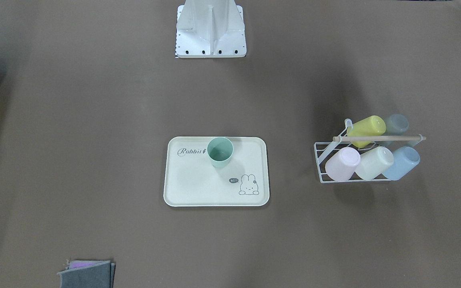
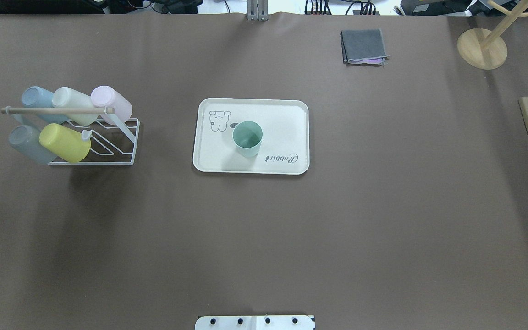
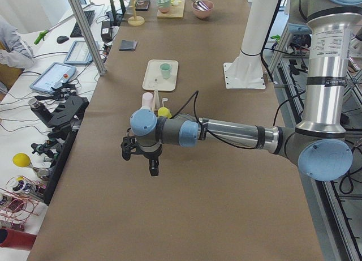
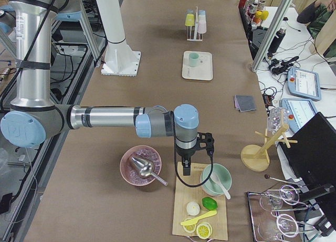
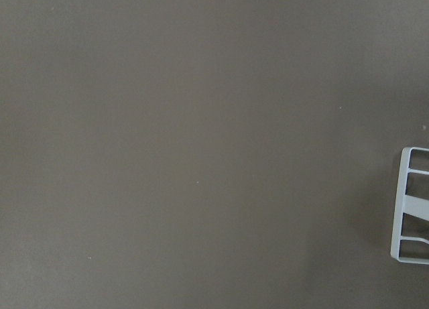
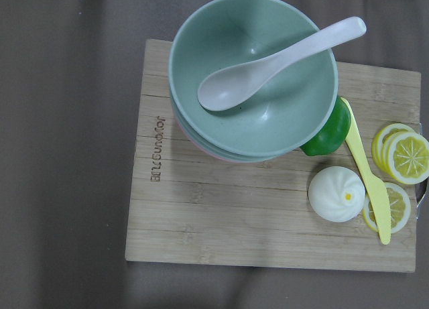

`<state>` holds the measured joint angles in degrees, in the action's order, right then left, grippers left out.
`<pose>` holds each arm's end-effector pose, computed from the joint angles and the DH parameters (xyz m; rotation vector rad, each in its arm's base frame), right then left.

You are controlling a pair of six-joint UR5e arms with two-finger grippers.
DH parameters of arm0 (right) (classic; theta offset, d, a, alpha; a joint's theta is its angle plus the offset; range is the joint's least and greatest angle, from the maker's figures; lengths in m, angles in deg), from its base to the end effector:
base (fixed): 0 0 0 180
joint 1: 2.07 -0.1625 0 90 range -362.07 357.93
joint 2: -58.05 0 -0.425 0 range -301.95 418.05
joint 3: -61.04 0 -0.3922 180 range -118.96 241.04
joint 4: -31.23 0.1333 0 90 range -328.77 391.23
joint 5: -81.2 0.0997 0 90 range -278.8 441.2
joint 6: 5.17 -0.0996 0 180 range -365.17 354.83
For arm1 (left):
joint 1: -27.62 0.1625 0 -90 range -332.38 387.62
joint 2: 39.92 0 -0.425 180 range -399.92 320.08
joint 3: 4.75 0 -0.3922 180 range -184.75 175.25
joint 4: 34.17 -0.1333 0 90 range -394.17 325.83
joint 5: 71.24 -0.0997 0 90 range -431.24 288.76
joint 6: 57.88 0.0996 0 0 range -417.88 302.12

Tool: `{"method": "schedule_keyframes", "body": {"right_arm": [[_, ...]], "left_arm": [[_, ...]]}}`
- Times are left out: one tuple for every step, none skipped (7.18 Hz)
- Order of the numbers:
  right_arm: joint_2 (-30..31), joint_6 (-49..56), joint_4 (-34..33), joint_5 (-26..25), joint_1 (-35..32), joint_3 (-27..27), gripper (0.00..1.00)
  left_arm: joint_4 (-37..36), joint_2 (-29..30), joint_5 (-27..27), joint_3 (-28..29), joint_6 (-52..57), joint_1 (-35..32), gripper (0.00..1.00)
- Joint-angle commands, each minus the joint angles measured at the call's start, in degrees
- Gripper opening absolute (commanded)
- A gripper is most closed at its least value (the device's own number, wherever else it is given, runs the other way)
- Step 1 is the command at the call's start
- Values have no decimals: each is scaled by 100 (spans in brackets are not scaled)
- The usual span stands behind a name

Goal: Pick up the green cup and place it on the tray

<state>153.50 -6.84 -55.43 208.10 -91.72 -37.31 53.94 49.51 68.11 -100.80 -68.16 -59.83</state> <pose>0.0707 -0.4595 0.6341 0.0938 -0.6451 -0.0129 -0.0359 -0.4918 0.6085 -0.0379 0.8626 -0.0994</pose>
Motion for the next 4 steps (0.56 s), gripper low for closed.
{"method": "schedule_keyframes", "body": {"right_arm": [[0, 0, 0, 1, 0, 0, 100], [0, 0, 0, 1, 0, 0, 100], [0, 0, 0, 1, 0, 0, 100], [0, 0, 0, 10, 0, 0, 100]], "left_arm": [[-13, -328, 39, 165, 667, -341, 98], [-5, -373, 22, 79, 668, -352, 98], [4, -356, -48, 26, 668, -343, 98], [13, -330, -318, -53, 668, -334, 98]]}}
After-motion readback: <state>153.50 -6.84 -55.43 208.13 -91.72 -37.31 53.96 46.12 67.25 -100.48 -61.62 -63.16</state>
